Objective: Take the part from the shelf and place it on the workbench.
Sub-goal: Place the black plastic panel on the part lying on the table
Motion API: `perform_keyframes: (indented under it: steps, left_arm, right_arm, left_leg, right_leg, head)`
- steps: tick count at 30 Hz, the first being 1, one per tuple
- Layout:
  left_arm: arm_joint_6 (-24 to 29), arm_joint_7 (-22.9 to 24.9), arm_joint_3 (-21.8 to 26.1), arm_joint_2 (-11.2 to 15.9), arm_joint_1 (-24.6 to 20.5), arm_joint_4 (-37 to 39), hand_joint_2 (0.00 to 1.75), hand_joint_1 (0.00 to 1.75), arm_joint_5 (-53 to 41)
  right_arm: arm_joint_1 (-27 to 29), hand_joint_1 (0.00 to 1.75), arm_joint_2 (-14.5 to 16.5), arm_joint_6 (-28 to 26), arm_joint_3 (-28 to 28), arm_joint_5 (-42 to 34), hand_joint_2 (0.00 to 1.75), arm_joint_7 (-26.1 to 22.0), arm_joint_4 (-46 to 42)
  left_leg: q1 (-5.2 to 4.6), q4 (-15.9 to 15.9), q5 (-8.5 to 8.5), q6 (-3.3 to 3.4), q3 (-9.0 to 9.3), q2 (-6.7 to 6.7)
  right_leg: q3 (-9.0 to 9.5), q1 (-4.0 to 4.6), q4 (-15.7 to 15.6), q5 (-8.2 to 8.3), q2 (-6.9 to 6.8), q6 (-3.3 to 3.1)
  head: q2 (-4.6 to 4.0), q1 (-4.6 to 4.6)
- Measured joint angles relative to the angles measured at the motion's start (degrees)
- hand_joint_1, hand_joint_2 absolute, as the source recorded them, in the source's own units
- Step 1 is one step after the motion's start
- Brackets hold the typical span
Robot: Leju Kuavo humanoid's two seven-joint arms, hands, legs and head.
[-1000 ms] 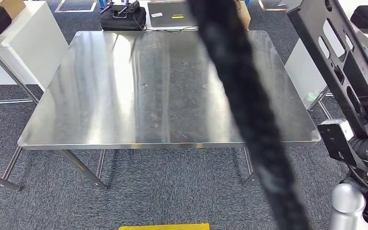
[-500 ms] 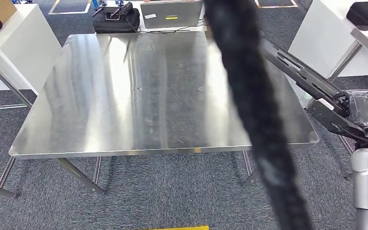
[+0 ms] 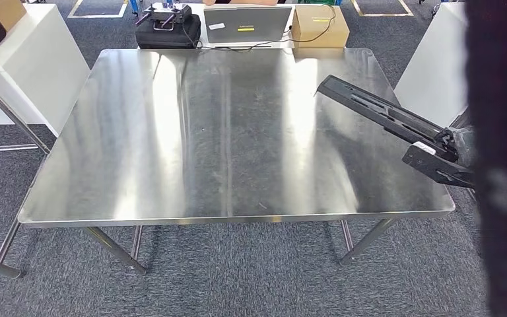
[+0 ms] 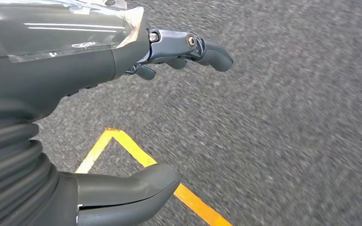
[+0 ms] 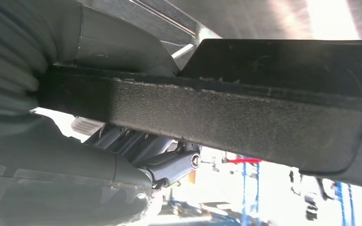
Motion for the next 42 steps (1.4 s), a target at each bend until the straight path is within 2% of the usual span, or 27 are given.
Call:
perform_keyframes:
  steps: [2,4,5,8,14,19,23,28,31,35,42]
  left_arm:
    - [-0.15,-0.14,-0.01,0.13,-0.21,0.13,1.75,0.0,-0.21]
    - [-0.16,-0.43,-0.02,0.28,-0.48,0.29,1.75,0.0,-0.32]
    - [-0.13,-0.59,-0.02,0.4,-0.59,0.37,1.75,0.0,-0.37]
    - [0.21,-0.55,-0.03,0.75,-0.75,0.55,1.75,0.0,-0.63]
    - [0.37,-0.34,-0.03,0.93,-0.64,0.99,1.75,0.0,-0.98]
    - [0.13,-0.17,-0.05,0.93,-0.66,1.34,1.75,0.0,-1.27]
    - [0.28,0.28,-0.36,0.76,-1.4,1.46,1.75,0.0,-2.37]
    - [0.98,0.7,-1.57,0.23,-2.42,1.64,1.75,0.0,-3.17]
    - [0.99,0.16,-1.66,-0.04,-2.27,1.77,1.75,0.0,-2.03]
    - [0.61,-1.14,-1.51,-0.37,-1.49,1.84,1.75,0.0,-0.74]
    - [-0.58,-1.73,-1.15,-0.89,-0.89,1.86,1.75,0.0,0.52]
  right_arm:
    - [-0.57,1.75,0.97,-0.14,1.92,0.87,1.75,0.6,-0.94]
    - [-1.61,1.75,1.85,-0.13,3.97,1.64,1.75,0.92,-1.44]
    - [-2.25,1.75,2.33,-0.12,5.04,1.98,1.75,1.01,-1.54]
    - [-3.89,1.75,4.0,-0.14,8.41,2.47,1.75,1.21,-1.72]
    - [-4.83,1.75,5.41,-0.31,12.01,2.47,1.75,1.23,-1.74]
    - [-6.09,1.75,7.38,-1.41,14.83,5.95,1.75,1.12,-1.51]
    - [-10.93,1.75,14.36,-7.3,21.72,11.33,1.75,1.13,4.12]
    - [-19.44,1.75,25.6,-14.7,29.62,14.41,1.75,1.92,18.42]
    - [-23.38,1.75,30.07,-18.22,31.87,16.5,1.75,3.7,26.19]
    - [-26.62,1.75,32.53,-21.37,33.13,18.51,1.75,6.7,33.75]
    - [-27.99,1.75,33.63,-23.38,32.98,18.5,1.75,7.47,39.13]
  left_leg:
    - [-0.19,-0.06,-0.49,-0.56,0.2,0.12]
    - [-0.07,-0.14,-0.65,-1.04,0.4,0.23]
    - [-0.04,-0.18,-0.75,-0.97,0.52,0.24]
    - [0.08,-0.49,-1.0,-0.09,0.94,0.31]
    - [0.33,-0.8,-0.98,-0.3,0.97,0.23]
    - [0.43,-0.91,-1.02,-1.19,0.99,0.37]
    - [0.4,-0.91,-1.06,-1.28,1.24,0.93]
    - [0.37,-0.89,-0.94,-1.48,1.39,0.96]
    - [0.36,-0.88,-0.91,-1.49,1.38,0.81]
    - [0.35,-0.88,-0.92,-1.48,1.3,0.76]
    - [0.3,-0.88,-0.97,-1.5,1.2,0.77]
  right_leg:
    - [0.87,0.43,-1.33,0.13,0.08,-1.07]
    - [0.98,0.33,-1.33,0.02,0.27,-1.86]
    - [1.11,0.26,-1.33,-0.07,0.33,-2.13]
    - [1.37,0.48,-1.27,-0.35,0.47,-2.5]
    - [1.37,0.78,-1.26,-0.59,0.34,-2.72]
    - [1.41,0.81,-1.23,-0.59,0.44,-2.74]
    - [1.47,0.76,-1.24,-0.5,0.94,-2.83]
    - [1.51,0.75,-1.24,-0.43,0.95,-2.95]
    - [1.52,0.75,-1.23,-0.43,0.85,-2.94]
    - [1.52,0.74,-1.28,-0.44,0.8,-2.93]
    - [1.52,0.7,-1.49,-0.44,0.8,-2.93]
  head:
    - [0.0,-0.16]
    - [0.0,-0.33]
    - [0.0,-0.38]
    - [0.0,-0.56]
    - [0.0,-0.61]
    - [0.0,-0.6]
    - [0.0,-0.59]
    - [0.0,-0.59]
    - [0.0,-0.59]
    - [0.0,-0.59]
    - [0.0,-0.59]
